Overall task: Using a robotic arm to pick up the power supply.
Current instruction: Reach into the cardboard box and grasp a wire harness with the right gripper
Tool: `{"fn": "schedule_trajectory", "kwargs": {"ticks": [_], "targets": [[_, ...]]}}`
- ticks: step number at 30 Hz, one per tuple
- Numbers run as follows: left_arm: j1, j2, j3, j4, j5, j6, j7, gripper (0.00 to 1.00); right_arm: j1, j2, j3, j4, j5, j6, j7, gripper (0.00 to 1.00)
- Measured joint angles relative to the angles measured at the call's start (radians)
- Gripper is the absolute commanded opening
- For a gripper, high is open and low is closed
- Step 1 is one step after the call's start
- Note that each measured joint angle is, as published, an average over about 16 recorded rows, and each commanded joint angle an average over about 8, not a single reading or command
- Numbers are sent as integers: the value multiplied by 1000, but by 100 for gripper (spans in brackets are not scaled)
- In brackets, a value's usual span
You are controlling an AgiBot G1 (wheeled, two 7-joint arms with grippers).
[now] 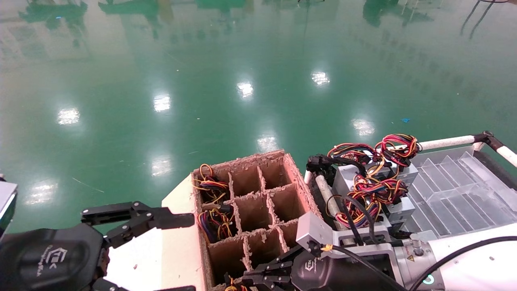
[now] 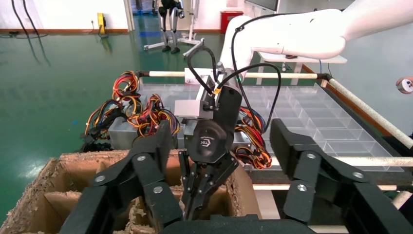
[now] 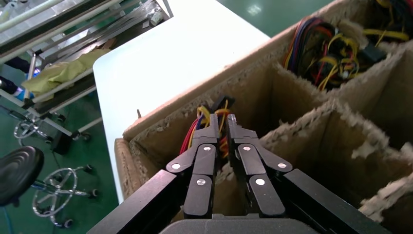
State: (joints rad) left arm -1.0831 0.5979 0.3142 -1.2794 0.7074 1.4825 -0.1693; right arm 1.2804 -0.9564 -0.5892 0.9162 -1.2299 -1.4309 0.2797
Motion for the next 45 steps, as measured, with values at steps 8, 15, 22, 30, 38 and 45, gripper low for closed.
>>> {"fn": "schedule_trajectory", "kwargs": {"ticks": [8, 15, 22, 30, 38, 45], "targets": [[0, 0, 0, 0, 0, 0, 0, 82, 7, -23, -19, -37, -13, -15, 16, 100], [0, 0, 1, 0, 0, 0, 0, 82, 30, -52, -39, -73, -37, -25, 24, 100], [0, 0, 1, 0, -1, 0, 0, 83, 52, -78, -54, -102, -57, -30, 25, 34], [0, 0, 1, 0, -1, 0, 1, 83, 68, -101, -63, -131, -68, -34, 19, 0], [0, -1, 1, 0, -1, -1, 1, 83, 76, -115, -68, -149, -72, -39, 17, 0], [0, -1, 2, 0, -1, -1, 1, 84, 77, -116, -71, -148, -75, -42, 26, 0]]}}
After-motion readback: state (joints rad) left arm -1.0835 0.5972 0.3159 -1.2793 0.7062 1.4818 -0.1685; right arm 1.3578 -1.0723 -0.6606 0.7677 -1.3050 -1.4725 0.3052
